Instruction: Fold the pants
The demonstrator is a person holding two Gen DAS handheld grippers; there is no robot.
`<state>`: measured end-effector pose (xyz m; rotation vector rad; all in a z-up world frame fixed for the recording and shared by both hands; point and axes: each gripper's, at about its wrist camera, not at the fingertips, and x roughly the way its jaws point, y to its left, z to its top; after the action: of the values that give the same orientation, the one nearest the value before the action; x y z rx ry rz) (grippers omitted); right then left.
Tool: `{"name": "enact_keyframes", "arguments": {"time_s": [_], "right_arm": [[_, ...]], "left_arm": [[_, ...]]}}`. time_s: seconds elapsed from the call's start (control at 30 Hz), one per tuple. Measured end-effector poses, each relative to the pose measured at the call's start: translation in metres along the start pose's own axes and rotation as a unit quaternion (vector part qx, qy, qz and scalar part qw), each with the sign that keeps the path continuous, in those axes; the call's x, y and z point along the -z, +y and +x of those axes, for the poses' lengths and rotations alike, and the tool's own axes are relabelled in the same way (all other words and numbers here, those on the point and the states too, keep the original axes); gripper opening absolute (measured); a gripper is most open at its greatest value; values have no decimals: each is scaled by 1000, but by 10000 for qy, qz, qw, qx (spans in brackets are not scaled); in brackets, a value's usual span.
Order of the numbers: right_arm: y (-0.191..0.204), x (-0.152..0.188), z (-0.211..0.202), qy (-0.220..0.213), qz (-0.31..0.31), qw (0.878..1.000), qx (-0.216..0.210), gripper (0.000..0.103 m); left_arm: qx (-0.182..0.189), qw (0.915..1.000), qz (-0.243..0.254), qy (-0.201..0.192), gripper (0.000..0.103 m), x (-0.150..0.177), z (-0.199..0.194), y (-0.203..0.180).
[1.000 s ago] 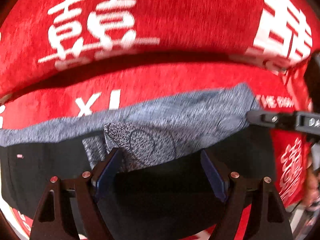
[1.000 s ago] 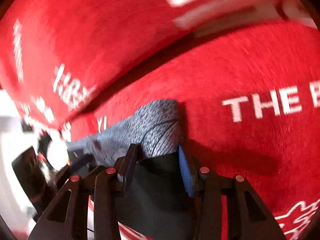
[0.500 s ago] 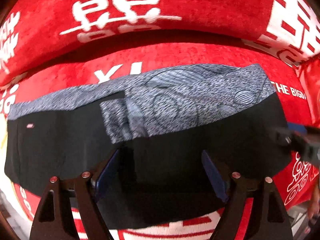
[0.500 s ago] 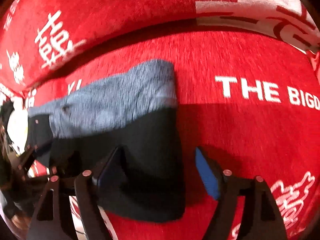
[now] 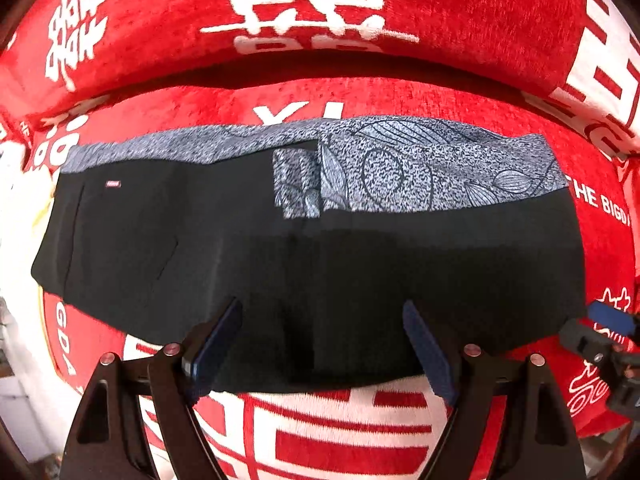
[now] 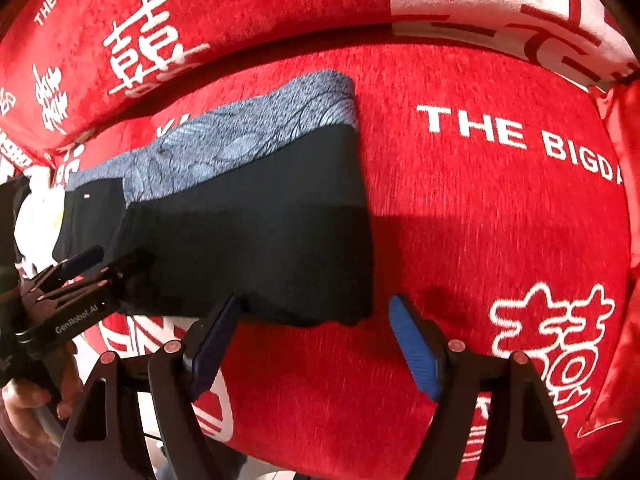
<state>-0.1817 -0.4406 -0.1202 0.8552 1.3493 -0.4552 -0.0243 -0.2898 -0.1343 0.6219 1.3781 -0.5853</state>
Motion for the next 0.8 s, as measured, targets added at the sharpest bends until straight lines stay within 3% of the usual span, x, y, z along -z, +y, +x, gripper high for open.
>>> {"name": "enact_keyframes", "arguments": {"time_s": [0.2,0.4,0.6,0.8], "right_arm": [[17,12,-1,59,-444,9981,412,82],[51,21,-5,-31,-405,9970,656,85],[104,22,-4,-127,-472,9957,787,89],[144,16,-2,-159,-576,9951,791,92]], "left_arm": [[132,9996,-168,180,83,12,4,16],[517,9983,23,262,83,10,2,38],[369,9984,305,293,83,10,-5,68],[377,9986,14,370,83,14,-3,117]]}}
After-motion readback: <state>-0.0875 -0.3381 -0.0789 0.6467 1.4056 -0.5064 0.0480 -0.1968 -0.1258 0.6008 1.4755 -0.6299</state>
